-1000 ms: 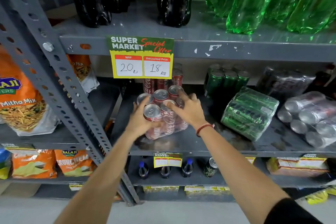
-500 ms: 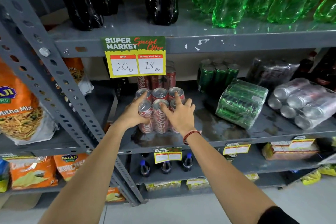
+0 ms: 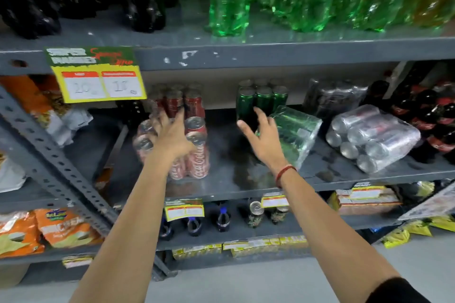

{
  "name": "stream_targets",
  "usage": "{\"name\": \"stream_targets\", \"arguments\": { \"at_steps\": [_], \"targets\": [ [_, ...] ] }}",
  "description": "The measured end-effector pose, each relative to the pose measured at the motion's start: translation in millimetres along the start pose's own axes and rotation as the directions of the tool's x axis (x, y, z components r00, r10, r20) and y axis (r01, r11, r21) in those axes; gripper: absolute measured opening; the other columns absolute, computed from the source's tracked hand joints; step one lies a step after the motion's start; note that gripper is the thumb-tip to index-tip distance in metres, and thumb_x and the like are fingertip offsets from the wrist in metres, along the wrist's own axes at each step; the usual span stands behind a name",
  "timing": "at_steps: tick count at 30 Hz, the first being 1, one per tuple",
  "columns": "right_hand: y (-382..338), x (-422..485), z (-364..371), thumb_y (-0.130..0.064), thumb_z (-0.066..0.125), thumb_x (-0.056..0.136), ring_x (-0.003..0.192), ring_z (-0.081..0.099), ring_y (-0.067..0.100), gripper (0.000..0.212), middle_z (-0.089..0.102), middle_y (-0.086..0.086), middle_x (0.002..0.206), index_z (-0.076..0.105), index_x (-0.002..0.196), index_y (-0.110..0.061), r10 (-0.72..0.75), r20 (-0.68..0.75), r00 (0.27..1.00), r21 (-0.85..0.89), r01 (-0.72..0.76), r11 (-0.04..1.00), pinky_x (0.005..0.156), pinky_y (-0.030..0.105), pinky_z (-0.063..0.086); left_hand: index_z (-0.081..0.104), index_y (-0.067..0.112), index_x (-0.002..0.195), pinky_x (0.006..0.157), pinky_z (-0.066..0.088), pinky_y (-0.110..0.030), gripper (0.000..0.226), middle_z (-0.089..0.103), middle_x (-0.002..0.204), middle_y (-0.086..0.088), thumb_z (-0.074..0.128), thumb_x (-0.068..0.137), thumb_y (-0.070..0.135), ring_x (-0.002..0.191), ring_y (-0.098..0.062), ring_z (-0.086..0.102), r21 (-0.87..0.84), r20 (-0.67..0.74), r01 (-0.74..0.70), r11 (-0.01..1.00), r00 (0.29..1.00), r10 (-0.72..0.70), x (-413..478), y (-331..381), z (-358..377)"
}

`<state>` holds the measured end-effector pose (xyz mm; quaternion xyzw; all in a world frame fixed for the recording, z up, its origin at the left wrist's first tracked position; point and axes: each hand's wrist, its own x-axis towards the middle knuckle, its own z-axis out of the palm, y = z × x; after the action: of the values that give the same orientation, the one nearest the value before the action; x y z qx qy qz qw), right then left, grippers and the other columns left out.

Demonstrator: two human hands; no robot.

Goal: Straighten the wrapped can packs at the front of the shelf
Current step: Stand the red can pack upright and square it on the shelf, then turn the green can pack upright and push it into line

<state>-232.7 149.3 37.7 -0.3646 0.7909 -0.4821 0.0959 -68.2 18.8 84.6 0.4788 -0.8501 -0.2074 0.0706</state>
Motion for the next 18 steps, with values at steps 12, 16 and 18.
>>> {"name": "stream_targets", "arguments": {
  "at_steps": [12,16,18],
  "targets": [
    [110.6,89.0,-149.4,-0.058,0.06,0.081,0.147,0.005,0.037,0.082,0.014,0.02,0.158,0.022,0.149,-0.034,0.203,0.211,0.956,-0.26,-0.145,0.955,0.118,0.048,0.014,-0.018,0.041,0.143,0.102,0.039,-0.058,0.129,-0.023,0.155,-0.016,0.081,0.061,0.05,0.145,-0.035,0.0,-0.757,0.369,0.408,0.51,0.912,-0.181,-11.8,196.0,162.4],
    [113.0,106.9,-156.1,-0.059,0.067,0.076,0.145,0.022,0.028,0.094,0.022,0.005,0.159,0.018,0.151,-0.031,0.302,0.441,0.845,-0.252,-0.207,0.945,0.117,0.042,0.024,-0.03,0.037,0.139,0.105,0.038,-0.052,0.139,-0.026,0.152,-0.024,0.085,0.061,0.037,0.14,-0.039,0.023,-0.787,0.329,0.414,0.458,0.909,-0.256,-7.9,217.3,171.8],
    [112.1,112.6,-156.2,-0.066,0.072,0.064,0.141,0.031,0.027,0.108,0.026,0.004,0.157,0.018,0.15,-0.03,0.357,0.484,0.799,-0.298,-0.234,0.925,0.11,0.046,0.036,-0.033,0.037,0.137,0.105,0.038,-0.052,0.14,-0.026,0.152,-0.025,0.085,0.062,0.029,0.139,-0.039,0.027,-0.783,0.333,0.426,0.453,0.903,-0.272,-7.0,223.3,171.5]
  ]
}}
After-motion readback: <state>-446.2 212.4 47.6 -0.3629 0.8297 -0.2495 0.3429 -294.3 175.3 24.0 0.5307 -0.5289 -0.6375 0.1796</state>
